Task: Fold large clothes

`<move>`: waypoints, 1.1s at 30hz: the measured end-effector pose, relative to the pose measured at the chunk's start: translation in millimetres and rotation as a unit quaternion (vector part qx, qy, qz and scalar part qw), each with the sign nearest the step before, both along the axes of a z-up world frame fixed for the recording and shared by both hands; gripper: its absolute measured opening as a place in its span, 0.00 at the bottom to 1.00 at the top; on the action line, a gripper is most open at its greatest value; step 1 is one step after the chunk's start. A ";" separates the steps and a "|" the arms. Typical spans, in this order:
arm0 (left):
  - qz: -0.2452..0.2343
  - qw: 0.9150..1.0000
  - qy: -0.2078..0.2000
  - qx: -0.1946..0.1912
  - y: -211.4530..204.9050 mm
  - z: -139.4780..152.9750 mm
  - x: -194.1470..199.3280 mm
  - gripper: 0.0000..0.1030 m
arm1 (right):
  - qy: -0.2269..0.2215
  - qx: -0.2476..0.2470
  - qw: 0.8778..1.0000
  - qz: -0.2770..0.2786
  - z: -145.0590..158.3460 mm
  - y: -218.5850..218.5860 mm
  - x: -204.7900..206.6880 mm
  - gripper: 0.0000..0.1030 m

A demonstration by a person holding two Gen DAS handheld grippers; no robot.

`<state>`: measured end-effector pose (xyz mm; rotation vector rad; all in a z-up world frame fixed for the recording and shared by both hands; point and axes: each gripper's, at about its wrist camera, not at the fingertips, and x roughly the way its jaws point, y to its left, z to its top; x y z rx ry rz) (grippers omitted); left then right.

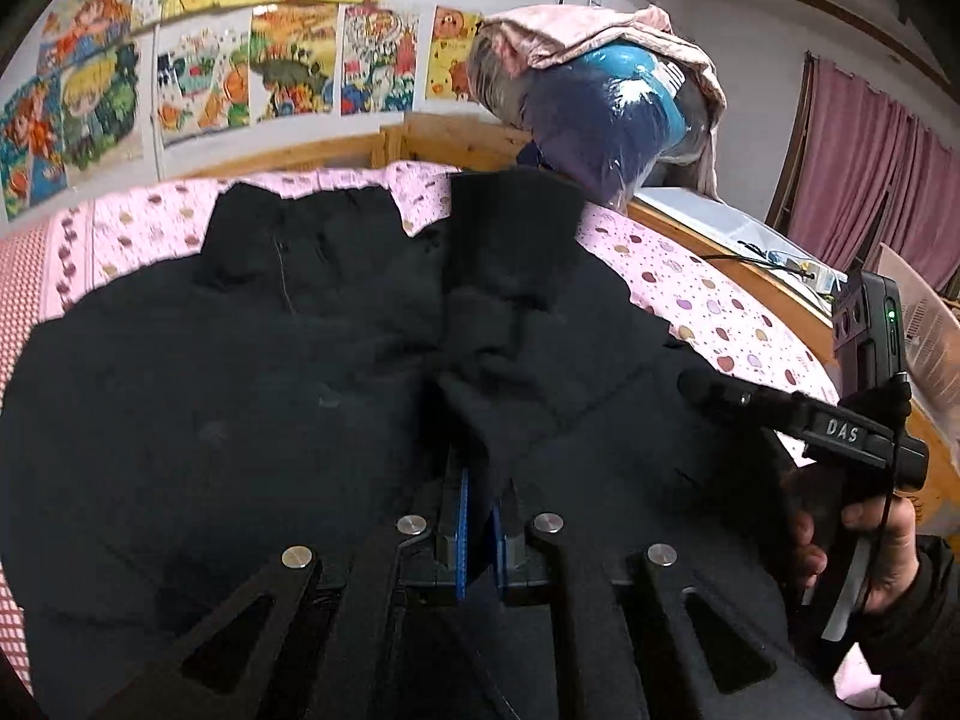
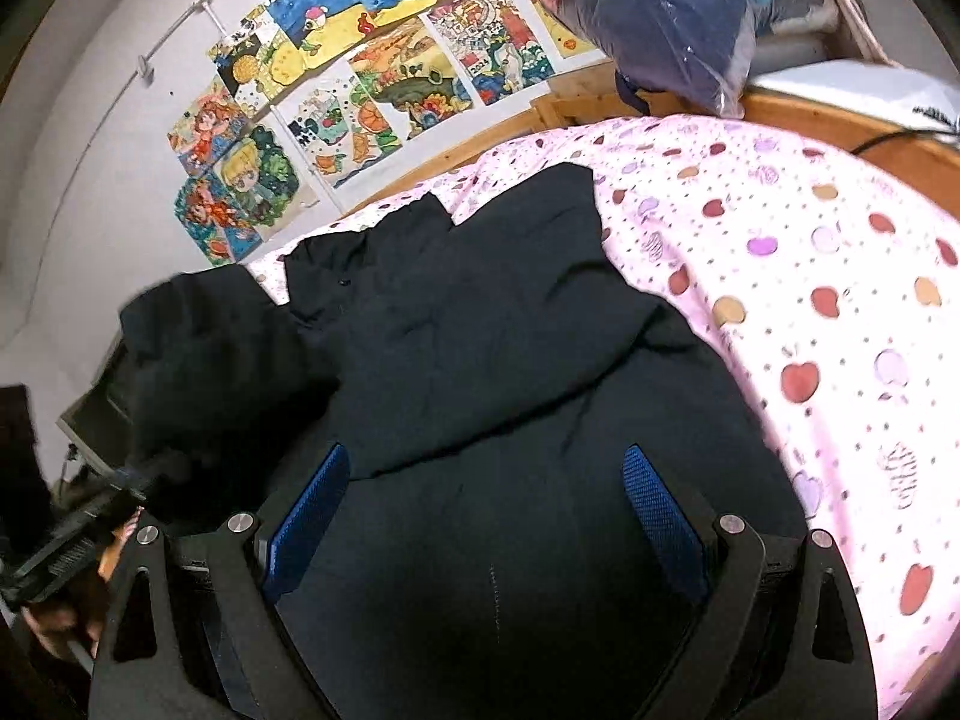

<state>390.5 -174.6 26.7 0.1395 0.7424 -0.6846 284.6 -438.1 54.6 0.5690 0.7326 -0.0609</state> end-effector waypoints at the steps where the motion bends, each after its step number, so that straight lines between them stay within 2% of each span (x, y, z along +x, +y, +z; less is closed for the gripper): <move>1: -0.001 1.000 0.006 0.001 0.8 -1.8 0.0 0.08 | -0.008 0.012 1.000 0.006 -1.1 0.7 0.0 0.87; 5: 0.000 1.000 0.024 0.005 0.0 -5.7 3.3 0.15 | -0.039 0.080 0.995 0.035 -4.3 2.7 2.7 0.87; 8: 0.002 0.999 0.042 0.004 3.6 -9.6 6.1 0.32 | -0.057 0.132 0.988 0.054 -7.4 5.4 9.1 0.87; 10: 0.002 0.998 0.056 0.002 6.9 -12.8 5.9 0.40 | -0.054 0.144 0.986 0.058 -11.4 9.9 12.3 0.87; 12: -0.002 0.998 0.066 -0.001 9.7 -14.1 5.5 0.53 | -0.040 0.150 0.986 0.058 -17.4 12.6 14.7 0.87; 15: -0.001 0.998 0.067 -0.006 16.9 -11.6 -0.5 0.64 | -0.029 0.161 0.985 0.053 -26.4 13.0 15.3 0.87; 20: 0.022 0.998 0.049 -0.019 38.9 2.6 -13.0 0.74 | 0.023 0.118 0.992 0.037 -32.7 16.7 9.6 0.87; 23: 0.061 0.997 0.034 -0.018 58.7 10.4 -16.2 0.80 | 0.026 0.109 0.993 0.041 -29.2 18.1 2.9 0.87; 28: 0.154 0.986 0.059 -0.027 100.5 12.7 -1.1 0.82 | -0.001 0.111 0.994 0.002 -18.6 -0.1 2.4 0.87; 30: 0.176 0.982 0.065 -0.034 114.4 12.2 5.0 0.82 | 0.007 0.121 0.993 -0.004 -23.0 -5.0 8.1 0.87; 33: 0.209 0.974 0.074 -0.055 138.7 12.2 15.8 0.83 | 0.037 0.096 0.995 0.006 -30.9 6.9 18.0 0.87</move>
